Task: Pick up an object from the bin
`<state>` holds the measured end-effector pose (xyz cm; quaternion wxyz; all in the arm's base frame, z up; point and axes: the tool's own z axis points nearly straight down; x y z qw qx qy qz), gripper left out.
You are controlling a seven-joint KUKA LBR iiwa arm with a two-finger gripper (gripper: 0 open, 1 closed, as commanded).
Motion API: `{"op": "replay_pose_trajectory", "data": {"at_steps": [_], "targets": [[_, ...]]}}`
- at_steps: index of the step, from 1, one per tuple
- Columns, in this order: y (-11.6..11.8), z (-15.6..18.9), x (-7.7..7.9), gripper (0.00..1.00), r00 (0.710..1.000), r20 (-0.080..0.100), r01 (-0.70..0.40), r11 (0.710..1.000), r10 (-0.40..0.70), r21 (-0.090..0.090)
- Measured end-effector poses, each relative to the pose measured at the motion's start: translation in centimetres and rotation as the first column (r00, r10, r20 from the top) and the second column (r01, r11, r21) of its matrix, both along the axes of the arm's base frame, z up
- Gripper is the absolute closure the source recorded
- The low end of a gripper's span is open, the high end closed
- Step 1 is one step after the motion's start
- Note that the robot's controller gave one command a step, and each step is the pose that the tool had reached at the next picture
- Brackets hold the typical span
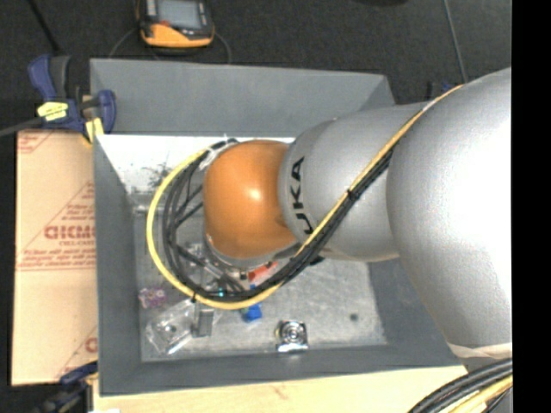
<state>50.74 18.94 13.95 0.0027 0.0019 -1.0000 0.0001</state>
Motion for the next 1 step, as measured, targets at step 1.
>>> {"op": "replay_pose_trajectory", "data": {"at_steps": [1], "targets": [[-0.68,-6.88,-0.91,0.00,0.951,0.012,-0.309,0.951,0.309,0.001]]}}
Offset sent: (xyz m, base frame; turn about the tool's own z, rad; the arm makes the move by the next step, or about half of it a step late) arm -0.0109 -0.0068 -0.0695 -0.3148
